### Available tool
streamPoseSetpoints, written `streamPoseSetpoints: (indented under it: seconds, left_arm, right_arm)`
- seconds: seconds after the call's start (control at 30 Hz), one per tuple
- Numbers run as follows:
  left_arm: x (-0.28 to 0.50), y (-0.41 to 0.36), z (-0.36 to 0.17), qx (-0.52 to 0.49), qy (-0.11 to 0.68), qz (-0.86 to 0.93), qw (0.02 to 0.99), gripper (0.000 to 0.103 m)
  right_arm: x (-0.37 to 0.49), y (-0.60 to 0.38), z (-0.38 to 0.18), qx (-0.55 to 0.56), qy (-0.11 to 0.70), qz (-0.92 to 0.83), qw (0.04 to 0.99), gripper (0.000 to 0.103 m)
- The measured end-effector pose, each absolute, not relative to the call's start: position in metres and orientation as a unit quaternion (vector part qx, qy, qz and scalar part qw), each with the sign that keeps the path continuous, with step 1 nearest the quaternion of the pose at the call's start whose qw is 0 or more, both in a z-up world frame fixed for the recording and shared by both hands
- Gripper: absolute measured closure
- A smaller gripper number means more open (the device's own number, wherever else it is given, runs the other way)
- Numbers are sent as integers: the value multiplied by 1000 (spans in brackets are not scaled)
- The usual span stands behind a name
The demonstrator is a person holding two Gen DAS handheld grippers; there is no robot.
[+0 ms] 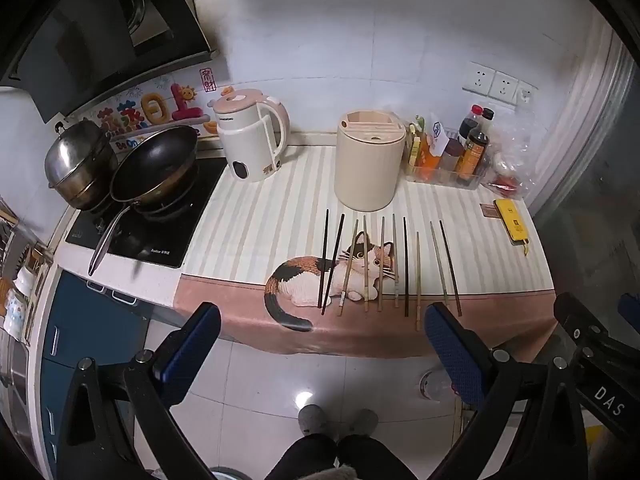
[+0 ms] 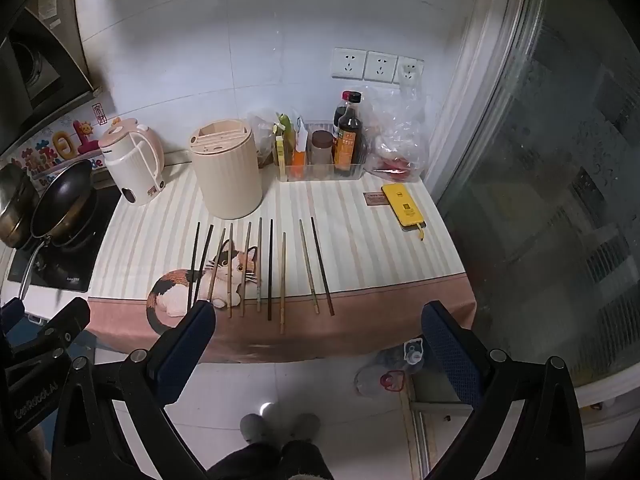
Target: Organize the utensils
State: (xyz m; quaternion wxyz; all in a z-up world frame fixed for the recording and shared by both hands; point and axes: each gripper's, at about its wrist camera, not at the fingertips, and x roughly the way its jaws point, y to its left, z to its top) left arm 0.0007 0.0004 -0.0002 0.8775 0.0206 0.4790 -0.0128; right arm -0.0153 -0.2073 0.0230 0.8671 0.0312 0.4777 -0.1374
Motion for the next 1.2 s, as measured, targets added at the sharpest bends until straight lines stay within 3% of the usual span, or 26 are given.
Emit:
streamPoseSetpoints:
  seconds: [1.2]
  left_arm:
    - [-8,3,6,22,472,-21,881,0]
  right_arm:
    - [-20,-203,33,26,467,-140,873,0]
